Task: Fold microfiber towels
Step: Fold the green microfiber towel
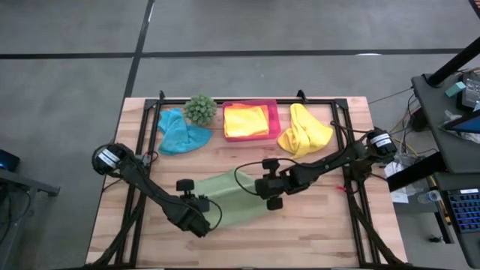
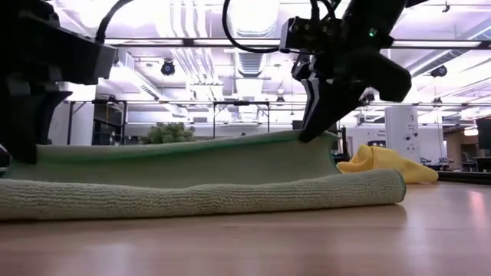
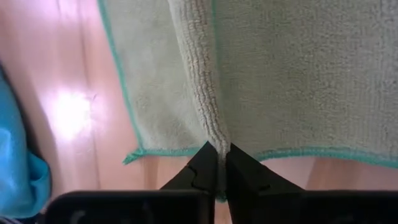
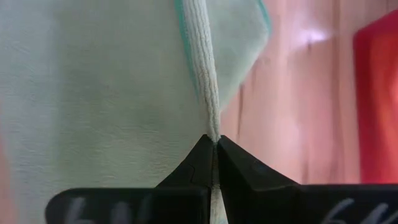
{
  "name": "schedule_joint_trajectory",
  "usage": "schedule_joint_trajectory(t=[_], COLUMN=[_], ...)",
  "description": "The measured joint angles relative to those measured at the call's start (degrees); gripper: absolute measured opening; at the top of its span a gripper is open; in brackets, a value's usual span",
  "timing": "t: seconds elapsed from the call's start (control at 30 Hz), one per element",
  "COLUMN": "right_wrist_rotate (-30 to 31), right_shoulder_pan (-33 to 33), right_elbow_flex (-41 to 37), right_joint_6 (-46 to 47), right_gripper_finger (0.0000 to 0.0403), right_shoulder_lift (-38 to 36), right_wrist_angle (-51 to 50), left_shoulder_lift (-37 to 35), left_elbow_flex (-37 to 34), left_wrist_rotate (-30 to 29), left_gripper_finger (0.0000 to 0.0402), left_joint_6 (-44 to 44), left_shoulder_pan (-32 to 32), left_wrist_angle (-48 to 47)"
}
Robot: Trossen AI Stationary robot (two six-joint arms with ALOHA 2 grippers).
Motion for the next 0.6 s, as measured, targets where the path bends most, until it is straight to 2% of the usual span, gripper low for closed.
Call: schedule_joint_trajectory(t=[0.3, 0.47, 0.6], right_wrist_rotate=[-3.04, -11.75, -13.71], right_shoulder_pan=[0.44, 0.99, 2.30], right_elbow_flex=[-0.01, -0.01, 0.01], right_joint_6=[2.14, 4.14, 7.20], right_gripper_finger=[0.0057, 0.0093, 0.0116], right_shoulder_lift=[0.87, 0.87, 0.87], right_wrist_angle=[0.22, -0.43, -3.97], left_shoulder_lift=[0.00, 0.00, 0.00], left_elbow_flex=[-0.09, -0.09, 0.09], left_wrist_rotate=[1.51, 7.39, 12.27], left_gripper_finger=[0.0065, 0.0085, 0.0087], left_joint_6=[-0.83, -0.88, -0.89], left_shoulder_pan=[0.03, 0.01, -0.17], left_wrist_angle=[1.44, 1.42, 1.40])
